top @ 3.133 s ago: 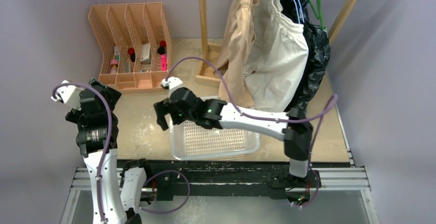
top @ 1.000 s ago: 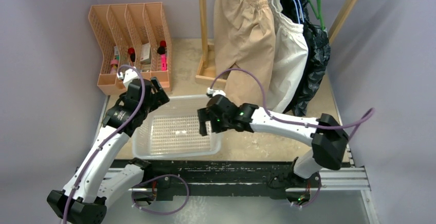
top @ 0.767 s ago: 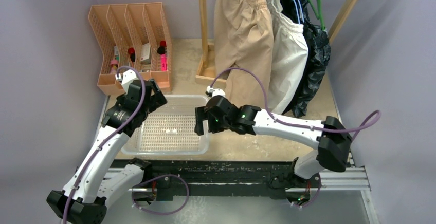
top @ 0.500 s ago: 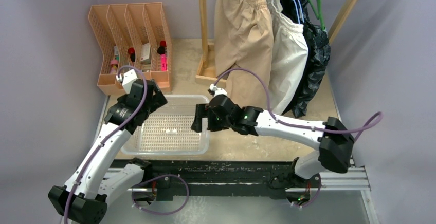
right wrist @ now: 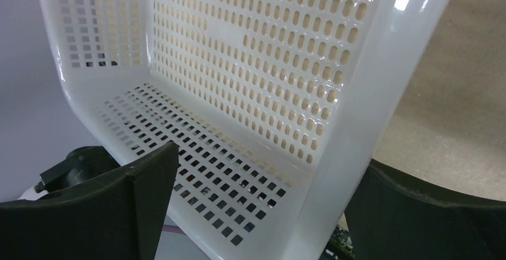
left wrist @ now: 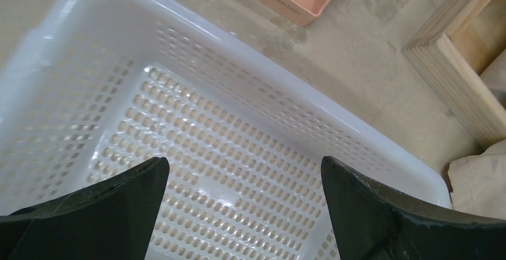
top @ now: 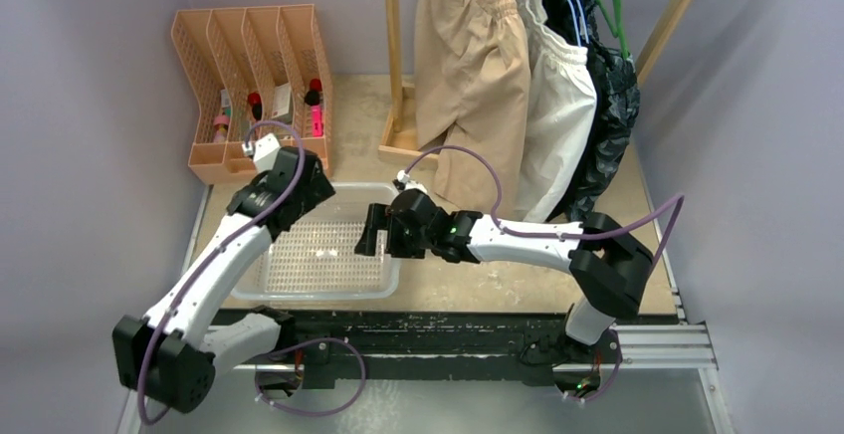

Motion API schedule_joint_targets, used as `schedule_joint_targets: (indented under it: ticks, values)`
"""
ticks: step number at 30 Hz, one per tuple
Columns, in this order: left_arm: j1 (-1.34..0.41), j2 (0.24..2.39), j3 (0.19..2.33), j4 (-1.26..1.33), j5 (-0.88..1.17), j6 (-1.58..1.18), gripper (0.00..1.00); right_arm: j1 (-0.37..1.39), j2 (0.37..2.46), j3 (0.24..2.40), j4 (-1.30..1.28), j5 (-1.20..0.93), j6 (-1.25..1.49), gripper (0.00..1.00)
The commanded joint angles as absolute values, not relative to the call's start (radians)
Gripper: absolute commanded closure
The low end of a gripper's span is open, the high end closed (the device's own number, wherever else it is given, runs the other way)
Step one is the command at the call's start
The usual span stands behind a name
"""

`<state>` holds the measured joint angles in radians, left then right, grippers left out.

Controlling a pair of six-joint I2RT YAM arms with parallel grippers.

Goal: Remove the shorts from the hanger
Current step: Move the basket to the corner of the board.

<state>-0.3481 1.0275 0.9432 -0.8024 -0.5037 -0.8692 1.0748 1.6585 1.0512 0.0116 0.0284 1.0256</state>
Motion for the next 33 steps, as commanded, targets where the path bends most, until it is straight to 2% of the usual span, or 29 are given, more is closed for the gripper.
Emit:
schedule_joint_targets:
  ticks: [1,7,15,24,29,33]
  values:
    - [-0.347,1.113,0.926,-0.605,-0.442,-0.866,0.0,1.052,1.656,1.111,0.089,-0.006,0.98,0.0]
    - [-0.331,1.263,0.927,-0.402,-0.513,-0.847,0.0,1.036,1.632,1.095,0.097,-0.04,0.964,0.0]
    - [-0.186,1.422,0.979,-0.229,-0.422,-0.793,0.0,1.025,1.601,1.095,0.096,-0.052,0.928,0.0]
    - [-0.13,1.491,1.068,-0.218,-0.326,-0.685,0.0,0.981,1.644,1.171,0.109,-0.152,0.829,0.01]
    - [-0.118,1.613,1.181,-0.309,-0.303,-0.649,0.0,0.975,1.715,1.259,0.135,-0.225,0.796,0.02]
    - [-0.118,1.623,1.218,-0.404,-0.36,-0.676,0.02,0.971,1.739,1.372,-0.05,-0.085,0.738,0.02]
